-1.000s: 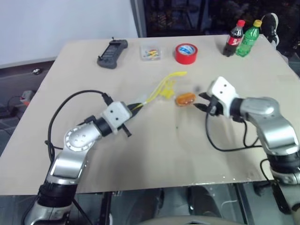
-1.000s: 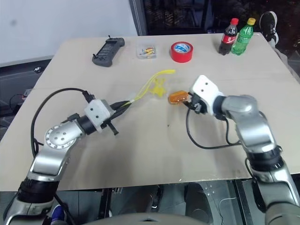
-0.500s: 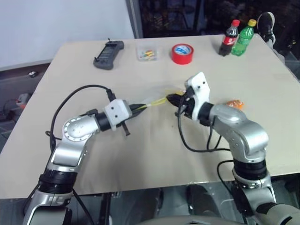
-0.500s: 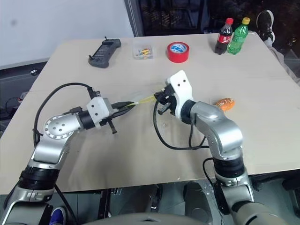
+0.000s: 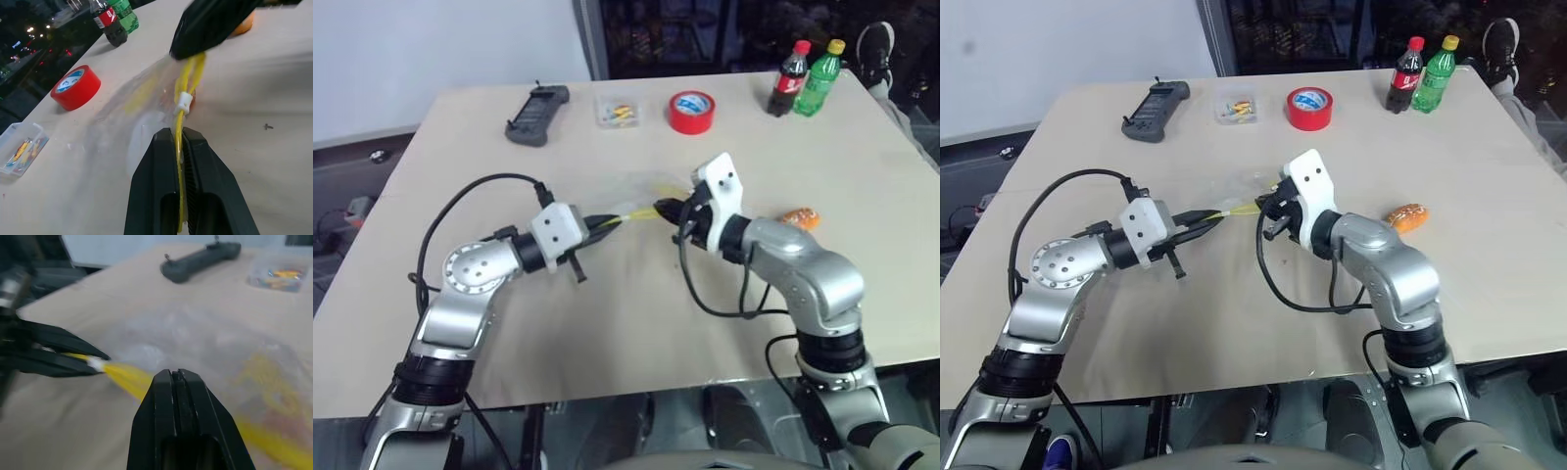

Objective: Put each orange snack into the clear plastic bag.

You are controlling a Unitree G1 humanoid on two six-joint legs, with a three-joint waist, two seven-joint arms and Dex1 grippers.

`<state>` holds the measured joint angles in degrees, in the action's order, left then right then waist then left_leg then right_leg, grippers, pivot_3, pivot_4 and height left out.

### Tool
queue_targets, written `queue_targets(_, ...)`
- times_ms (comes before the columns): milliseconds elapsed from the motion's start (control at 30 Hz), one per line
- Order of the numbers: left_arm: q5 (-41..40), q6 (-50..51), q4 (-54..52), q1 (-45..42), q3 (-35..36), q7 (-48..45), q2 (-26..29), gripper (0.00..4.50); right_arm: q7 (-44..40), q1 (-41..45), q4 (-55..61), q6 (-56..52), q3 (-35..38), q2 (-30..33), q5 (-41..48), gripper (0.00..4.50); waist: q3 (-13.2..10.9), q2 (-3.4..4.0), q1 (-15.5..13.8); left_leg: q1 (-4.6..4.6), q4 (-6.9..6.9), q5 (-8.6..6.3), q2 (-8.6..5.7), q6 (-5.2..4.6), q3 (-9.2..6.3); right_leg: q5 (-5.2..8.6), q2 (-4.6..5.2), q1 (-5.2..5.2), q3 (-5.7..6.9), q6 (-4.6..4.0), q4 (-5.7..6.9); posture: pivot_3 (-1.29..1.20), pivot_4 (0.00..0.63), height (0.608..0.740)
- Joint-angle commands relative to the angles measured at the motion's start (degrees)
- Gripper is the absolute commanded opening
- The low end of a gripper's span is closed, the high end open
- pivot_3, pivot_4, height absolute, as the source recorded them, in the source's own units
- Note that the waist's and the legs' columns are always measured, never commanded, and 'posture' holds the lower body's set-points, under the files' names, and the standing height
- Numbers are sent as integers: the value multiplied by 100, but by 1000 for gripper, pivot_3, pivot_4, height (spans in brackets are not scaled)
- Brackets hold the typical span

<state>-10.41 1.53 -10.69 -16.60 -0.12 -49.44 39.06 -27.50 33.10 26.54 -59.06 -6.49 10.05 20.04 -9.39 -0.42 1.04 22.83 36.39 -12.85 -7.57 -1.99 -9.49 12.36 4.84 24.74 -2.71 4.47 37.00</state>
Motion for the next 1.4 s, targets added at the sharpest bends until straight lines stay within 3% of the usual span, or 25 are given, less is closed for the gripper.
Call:
queue_targets(33,-75,14,-241,12,189,39,79,0,-93,-25,473,-153,45,107,351,74,0,0,-5,0,0,0,0,0,0,0,0,0,0,0,0,0,150,740)
queue_targets(467,-120,77,-531,117,175,-27,102,0,505,54,-461,369,-209,-159,52,74,0,0,9,-3,0,0,1,1,5,0,0,1,-5,0,6,0,150,740)
queue_targets(733,-111,8,-644,350,158,-160,204,0,1524,161,-1608,771,342,-1125,-170,74,1,2,20,-5,0,1,3,1,5,0,-8,2,-7,-1,9,0,150,740)
queue_targets(900,-175,75,-692,493,256,-161,241,0,783,-12,-1727,2919,-1383,129,-1725,74,0,3,1,-6,0,1,-3,1,10,0,-5,6,-7,0,5,0,150,740)
queue_targets(1000,-296,119,-726,601,365,-281,373,0,462,65,-1771,3503,-1942,484,-2182,74,1,3,61,-6,0,1,0,1,14,0,-6,3,-11,0,4,0,150,740)
queue_targets(1167,-412,110,-658,661,476,-453,566,0,510,704,-2795,5132,-2879,1049,-3826,74,0,3,144,-13,-2,1,14,4,22,0,-21,4,-19,0,13,0,150,740)
queue_targets(1267,-441,197,-664,663,499,-374,549,0,694,910,-3190,5657,-2943,1081,-4307,845,1,1,129,-14,0,3,13,6,23,-1,-20,3,-19,-1,13,0,150,740)
queue_targets(1400,-384,272,-772,796,565,-210,517,0,683,914,-3332,5949,-2774,1007,-4550,2819,1,1,125,-13,0,2,14,7,21,-1,-23,4,-20,-2,10,0,150,740)
